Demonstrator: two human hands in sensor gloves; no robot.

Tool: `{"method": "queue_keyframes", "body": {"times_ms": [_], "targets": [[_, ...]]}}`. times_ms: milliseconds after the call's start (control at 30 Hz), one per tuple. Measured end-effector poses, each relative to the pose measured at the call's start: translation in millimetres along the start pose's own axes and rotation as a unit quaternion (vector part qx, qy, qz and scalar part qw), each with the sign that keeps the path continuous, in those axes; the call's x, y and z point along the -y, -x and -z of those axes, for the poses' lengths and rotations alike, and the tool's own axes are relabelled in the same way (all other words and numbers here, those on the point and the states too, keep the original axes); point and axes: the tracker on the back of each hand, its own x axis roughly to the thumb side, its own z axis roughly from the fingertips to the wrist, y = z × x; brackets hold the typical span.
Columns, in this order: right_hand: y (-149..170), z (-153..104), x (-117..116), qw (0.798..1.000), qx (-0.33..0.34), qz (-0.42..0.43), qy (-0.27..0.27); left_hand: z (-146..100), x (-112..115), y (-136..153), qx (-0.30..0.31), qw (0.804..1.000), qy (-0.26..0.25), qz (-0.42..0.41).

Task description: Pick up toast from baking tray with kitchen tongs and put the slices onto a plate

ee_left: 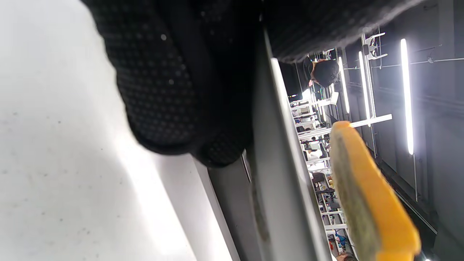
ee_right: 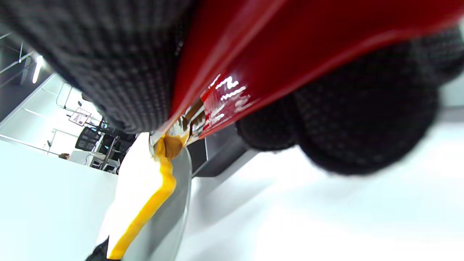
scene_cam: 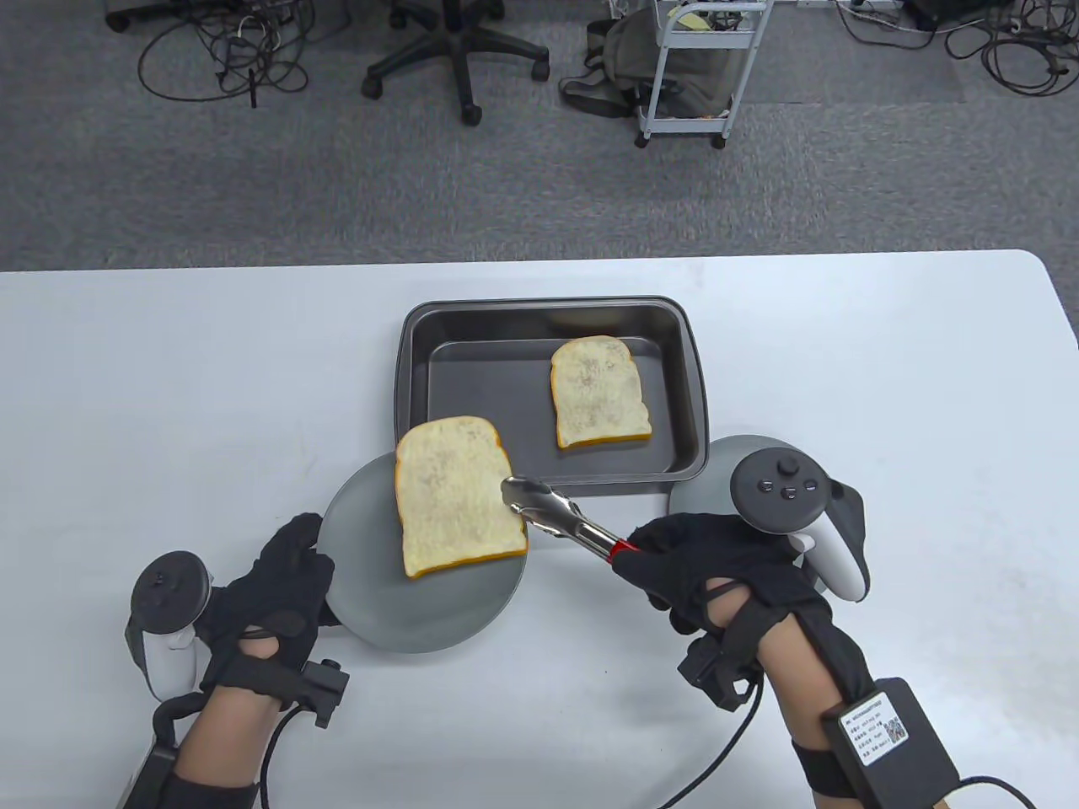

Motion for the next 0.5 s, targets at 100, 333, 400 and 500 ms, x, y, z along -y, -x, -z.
{"method": "queue_keyframes", "body": {"times_ms": [100, 333, 400, 500], "targets": [[3, -4, -8, 1.000, -0.002, -0.008, -0.004, 0, 0, 0, -0.001, 1.000, 0.000, 0.001], [-1, -12, -22, 0.999, -0.006, -0.050, 0.002, 0, 1, 1, 0.002, 1.000, -0.001, 0.010], [-2, -13, -25, 0.999, -0.005, -0.049, -0.002, 0, 1, 0, 0.004, 1.000, 0.002, 0.009], [-6, -13, -30, 0.998, 0.002, -0.060, 0.008, -1, 4, 0, 0.007, 1.000, 0.008, 0.004]]}}
